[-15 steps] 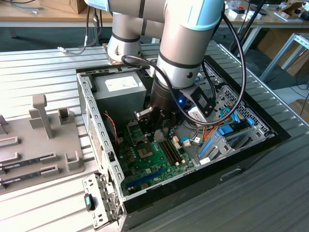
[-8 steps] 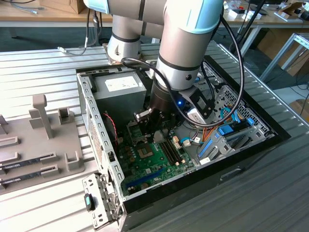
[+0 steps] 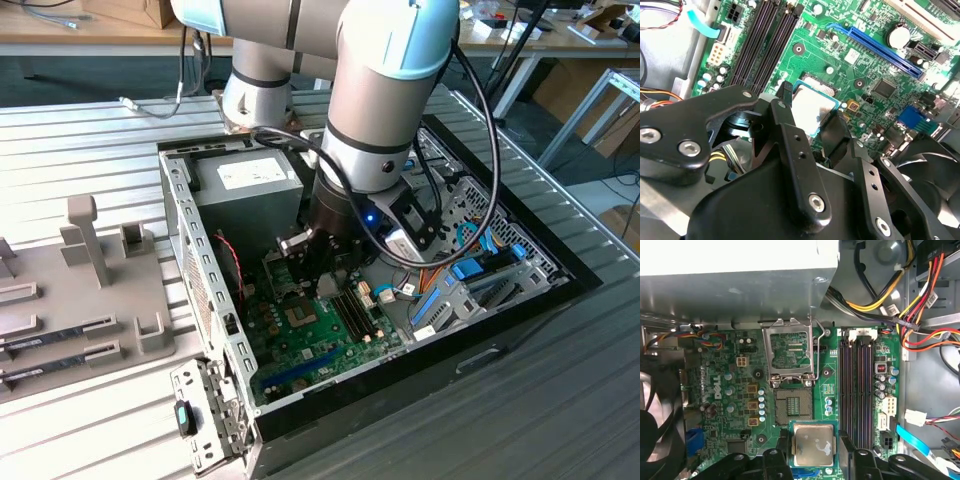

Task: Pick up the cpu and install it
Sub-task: 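Place the cpu into insertion slot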

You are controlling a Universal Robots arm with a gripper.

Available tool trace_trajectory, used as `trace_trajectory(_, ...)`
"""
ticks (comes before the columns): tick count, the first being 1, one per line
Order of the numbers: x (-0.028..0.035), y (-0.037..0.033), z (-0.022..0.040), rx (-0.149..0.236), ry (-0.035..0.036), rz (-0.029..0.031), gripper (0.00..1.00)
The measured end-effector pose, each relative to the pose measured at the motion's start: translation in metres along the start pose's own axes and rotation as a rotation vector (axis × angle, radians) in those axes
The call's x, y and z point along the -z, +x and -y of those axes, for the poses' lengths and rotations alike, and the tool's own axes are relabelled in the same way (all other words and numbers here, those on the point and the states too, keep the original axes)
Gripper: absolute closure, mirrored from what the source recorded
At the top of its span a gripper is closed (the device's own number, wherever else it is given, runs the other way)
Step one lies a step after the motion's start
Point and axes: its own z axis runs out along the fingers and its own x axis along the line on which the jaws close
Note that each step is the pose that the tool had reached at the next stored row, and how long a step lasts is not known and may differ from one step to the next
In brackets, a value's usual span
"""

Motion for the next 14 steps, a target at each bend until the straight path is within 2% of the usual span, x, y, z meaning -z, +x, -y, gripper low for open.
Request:
trace_trajectory(4,-0.0052,0.0001,-0.0008,0.000,0.0001,0.0000,0.53)
trace_trajectory(6,-0.0071,0.0002,-0.0036,0.006,0.0001,0.0005,0.53)
trace_trajectory(9,-0.0080,0.0003,-0.0078,0.041,0.0000,0.0038,0.53)
trace_trajectory(11,-0.0084,0.0003,-0.0082,0.095,0.0003,0.0086,0.53)
trace_trajectory(14,-0.0087,0.0003,-0.0083,0.099,-0.0003,0.0092,0.53)
